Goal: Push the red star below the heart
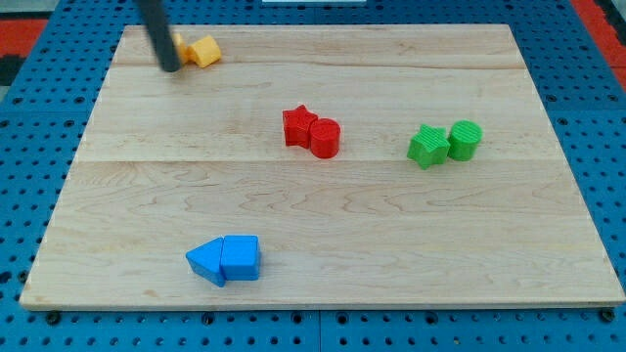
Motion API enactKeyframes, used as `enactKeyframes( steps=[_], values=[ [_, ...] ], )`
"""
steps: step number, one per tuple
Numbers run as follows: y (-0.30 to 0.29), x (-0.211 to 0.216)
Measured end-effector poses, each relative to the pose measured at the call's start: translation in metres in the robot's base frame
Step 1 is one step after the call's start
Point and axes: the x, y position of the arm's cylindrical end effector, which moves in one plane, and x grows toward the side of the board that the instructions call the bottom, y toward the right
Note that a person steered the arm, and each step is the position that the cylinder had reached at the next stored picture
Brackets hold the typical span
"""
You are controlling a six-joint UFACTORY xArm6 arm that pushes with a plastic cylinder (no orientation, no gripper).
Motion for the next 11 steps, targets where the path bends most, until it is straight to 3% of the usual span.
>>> enactKeyframes(
  steps=[1,3,4,5,7,8,11],
  values=[
    [-0.007,0.05],
    [0.184,0.078],
    [0.221,0.143],
    [0.174,0.172],
    [0.052,0.065],
    [0.03,0.059],
    [0.053,0.05]
  ],
)
